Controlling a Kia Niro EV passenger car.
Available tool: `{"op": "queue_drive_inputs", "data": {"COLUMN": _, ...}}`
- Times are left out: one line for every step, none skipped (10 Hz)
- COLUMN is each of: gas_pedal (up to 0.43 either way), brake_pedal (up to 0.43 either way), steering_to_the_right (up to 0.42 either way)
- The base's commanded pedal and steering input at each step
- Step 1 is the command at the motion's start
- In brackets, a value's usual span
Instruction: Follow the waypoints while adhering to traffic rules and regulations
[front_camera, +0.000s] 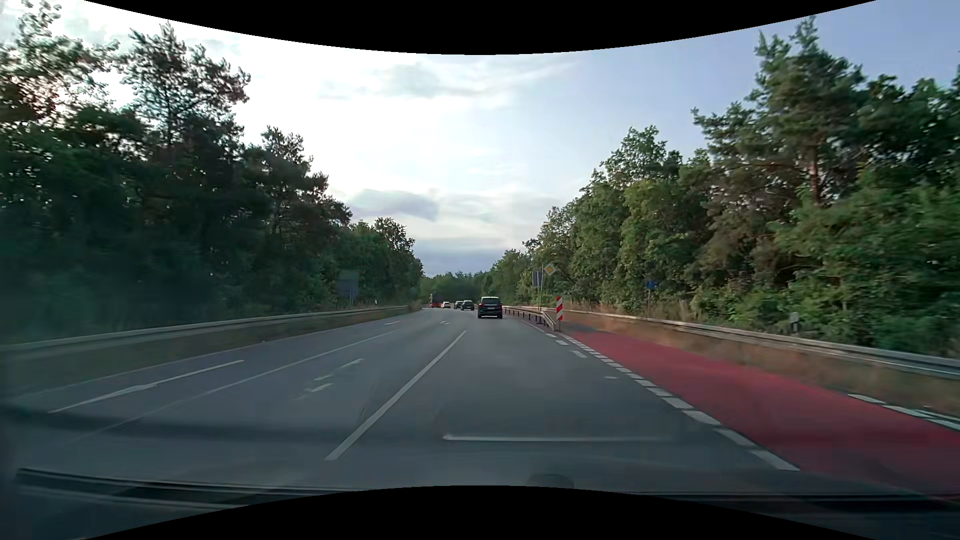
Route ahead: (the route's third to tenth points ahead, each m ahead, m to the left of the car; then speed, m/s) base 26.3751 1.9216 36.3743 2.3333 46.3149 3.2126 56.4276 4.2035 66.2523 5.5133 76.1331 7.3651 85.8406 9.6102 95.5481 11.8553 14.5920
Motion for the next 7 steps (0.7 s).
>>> {"op": "queue_drive_inputs", "data": {"gas_pedal": 0.000, "brake_pedal": 0.000, "steering_to_the_right": -0.010}}
{"op": "queue_drive_inputs", "data": {"gas_pedal": 0.000, "brake_pedal": 0.000, "steering_to_the_right": -0.010}}
{"op": "queue_drive_inputs", "data": {"gas_pedal": 0.000, "brake_pedal": 0.000, "steering_to_the_right": -0.010}}
{"op": "queue_drive_inputs", "data": {"gas_pedal": 0.000, "brake_pedal": 0.000, "steering_to_the_right": -0.010}}
{"op": "queue_drive_inputs", "data": {"gas_pedal": 0.000, "brake_pedal": 0.000, "steering_to_the_right": -0.010}}
{"op": "queue_drive_inputs", "data": {"gas_pedal": 0.000, "brake_pedal": 0.000, "steering_to_the_right": -0.011}}
{"op": "queue_drive_inputs", "data": {"gas_pedal": 0.000, "brake_pedal": 0.000, "steering_to_the_right": -0.011}}
